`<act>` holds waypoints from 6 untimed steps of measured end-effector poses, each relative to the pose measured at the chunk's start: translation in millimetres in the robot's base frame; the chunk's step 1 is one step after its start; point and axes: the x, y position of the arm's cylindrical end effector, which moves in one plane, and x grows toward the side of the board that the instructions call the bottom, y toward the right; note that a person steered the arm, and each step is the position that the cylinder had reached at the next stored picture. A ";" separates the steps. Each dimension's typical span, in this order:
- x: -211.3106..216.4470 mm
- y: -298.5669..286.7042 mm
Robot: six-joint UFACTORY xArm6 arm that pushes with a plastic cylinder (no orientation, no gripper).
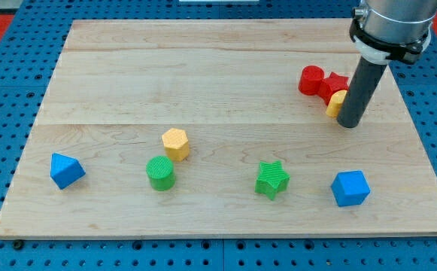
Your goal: Push the blue cube below the green star
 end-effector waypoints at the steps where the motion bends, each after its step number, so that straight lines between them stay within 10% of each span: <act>1: -0.3 1.1; 3: 77.5 79.6; 5: 122.1 -26.6; 6: 122.6 26.6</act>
